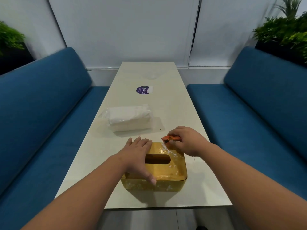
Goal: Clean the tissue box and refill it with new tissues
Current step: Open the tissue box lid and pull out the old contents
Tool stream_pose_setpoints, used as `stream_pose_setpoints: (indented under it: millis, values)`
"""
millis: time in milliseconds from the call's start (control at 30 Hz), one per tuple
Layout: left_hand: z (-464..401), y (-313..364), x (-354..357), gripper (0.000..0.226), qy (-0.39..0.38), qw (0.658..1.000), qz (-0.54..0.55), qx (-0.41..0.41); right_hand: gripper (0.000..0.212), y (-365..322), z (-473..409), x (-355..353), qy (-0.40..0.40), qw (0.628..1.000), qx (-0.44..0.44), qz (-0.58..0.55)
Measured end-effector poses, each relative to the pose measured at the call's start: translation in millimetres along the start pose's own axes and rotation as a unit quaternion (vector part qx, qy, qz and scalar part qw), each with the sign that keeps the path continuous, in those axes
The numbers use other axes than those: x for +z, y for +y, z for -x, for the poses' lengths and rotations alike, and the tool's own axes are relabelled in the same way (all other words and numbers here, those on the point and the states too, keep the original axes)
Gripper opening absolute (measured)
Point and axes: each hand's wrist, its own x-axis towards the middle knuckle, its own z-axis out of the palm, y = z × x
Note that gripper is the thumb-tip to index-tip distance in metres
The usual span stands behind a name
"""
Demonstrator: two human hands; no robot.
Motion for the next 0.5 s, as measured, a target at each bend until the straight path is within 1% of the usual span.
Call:
stream_pose_setpoints:
  millis: [67,200,400,500]
  values:
    - [0.8,1.7,-2.0,0.140,-0.003,1.000,0.001,-0.003,0.036,-6.2,-6.7,4.3,0.005,1.000,-0.004,0.004]
    - [0.7,3.0,-2.4,0.138,-0.004,1.000,0.002,-0.006,0.036,-12.9,-14.7,16.0,-0.016,1.000,0.010,0.020]
    - [0.9,2.2,-1.2,0.139,0.003,1.000,0.004,-0.004,0.036,-10.5,-14.8,22.9,0.005,0.999,0.037,0.021]
    - [1.1,1.9,-1.1,0.139,0.005,1.000,0.005,-0.003,0.036,-5.2,-11.6,18.2,0.001,0.998,0.052,0.027]
